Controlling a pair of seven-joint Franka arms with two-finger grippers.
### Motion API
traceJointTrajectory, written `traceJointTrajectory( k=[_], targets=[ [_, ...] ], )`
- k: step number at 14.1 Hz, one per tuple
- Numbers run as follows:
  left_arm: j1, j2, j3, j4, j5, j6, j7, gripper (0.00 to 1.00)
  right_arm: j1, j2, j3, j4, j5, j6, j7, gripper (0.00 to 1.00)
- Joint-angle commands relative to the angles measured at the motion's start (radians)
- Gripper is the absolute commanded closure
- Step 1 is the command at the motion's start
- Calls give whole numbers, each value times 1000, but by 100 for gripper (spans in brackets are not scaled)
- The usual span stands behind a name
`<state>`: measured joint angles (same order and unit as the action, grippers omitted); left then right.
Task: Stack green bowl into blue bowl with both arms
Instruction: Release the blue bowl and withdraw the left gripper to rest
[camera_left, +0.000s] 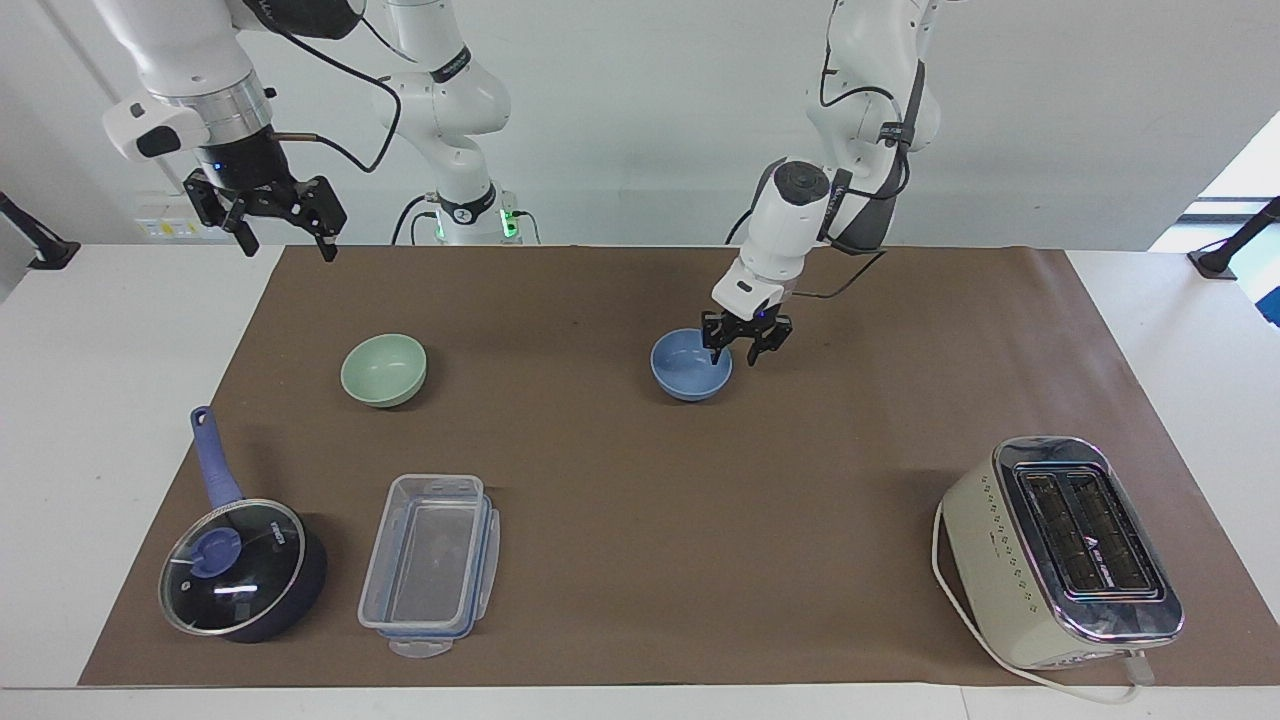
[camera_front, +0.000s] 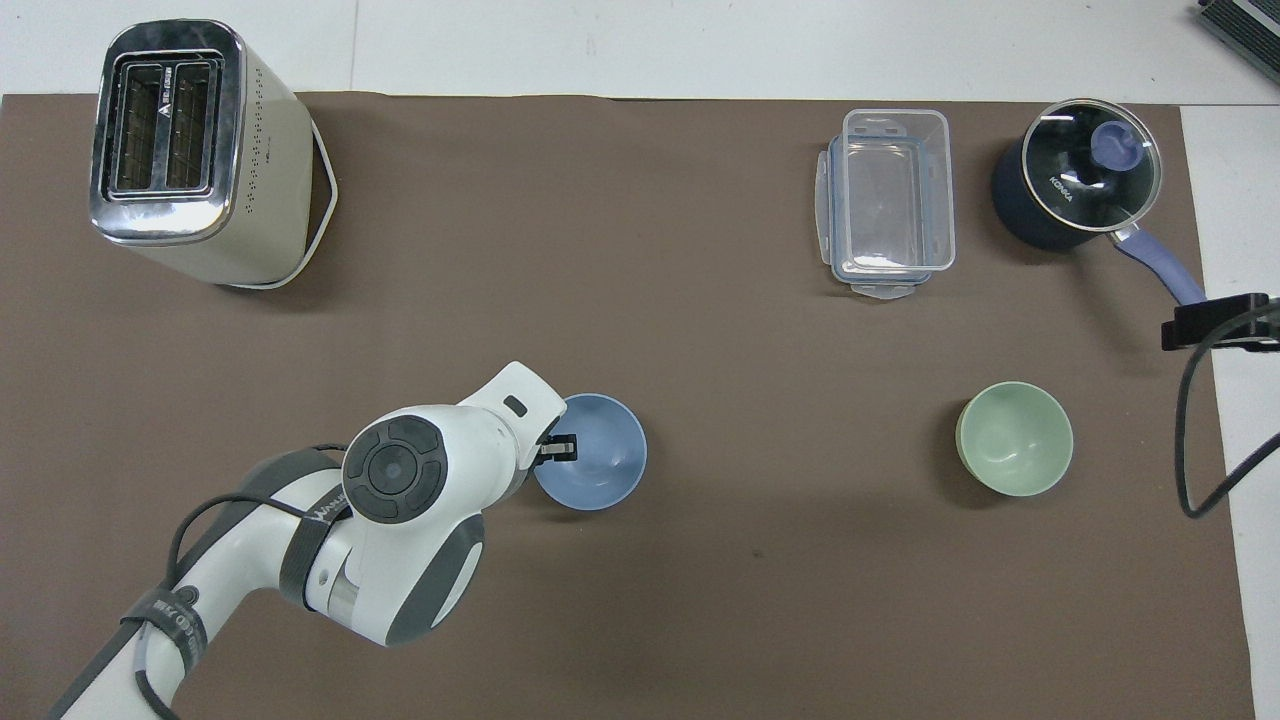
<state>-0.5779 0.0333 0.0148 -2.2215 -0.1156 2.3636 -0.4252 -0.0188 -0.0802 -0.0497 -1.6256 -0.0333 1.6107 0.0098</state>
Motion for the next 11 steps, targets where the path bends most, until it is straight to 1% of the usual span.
traceJointTrajectory(
  k=[1, 2, 3, 6, 7, 9, 11],
  targets=[
    [73, -45, 2, 61, 24, -116, 112, 0, -7, -12, 4, -19, -10, 15, -5, 0],
    [102, -59, 2, 91, 24, -145, 161, 0, -7, -12, 4, -19, -10, 15, -5, 0],
    [127, -58, 2, 136, 25, -177, 198, 0, -7, -12, 4, -19, -10, 17, -5, 0],
    [205, -50, 2, 302, 123, -328, 294, 0, -6, -12, 5, -19, -10, 20, -4, 0],
    [245, -50, 2, 351, 125, -357, 343, 0, -6, -12, 4, -19, -8, 20, -4, 0],
    [282, -44, 4, 445, 131, -426, 406, 0, -7, -12, 5, -19, -8, 20, -4, 0],
    [343, -42, 4, 525, 132, -496, 483, 0, -6, -12, 5, -19, -8, 20, -4, 0]
  ],
)
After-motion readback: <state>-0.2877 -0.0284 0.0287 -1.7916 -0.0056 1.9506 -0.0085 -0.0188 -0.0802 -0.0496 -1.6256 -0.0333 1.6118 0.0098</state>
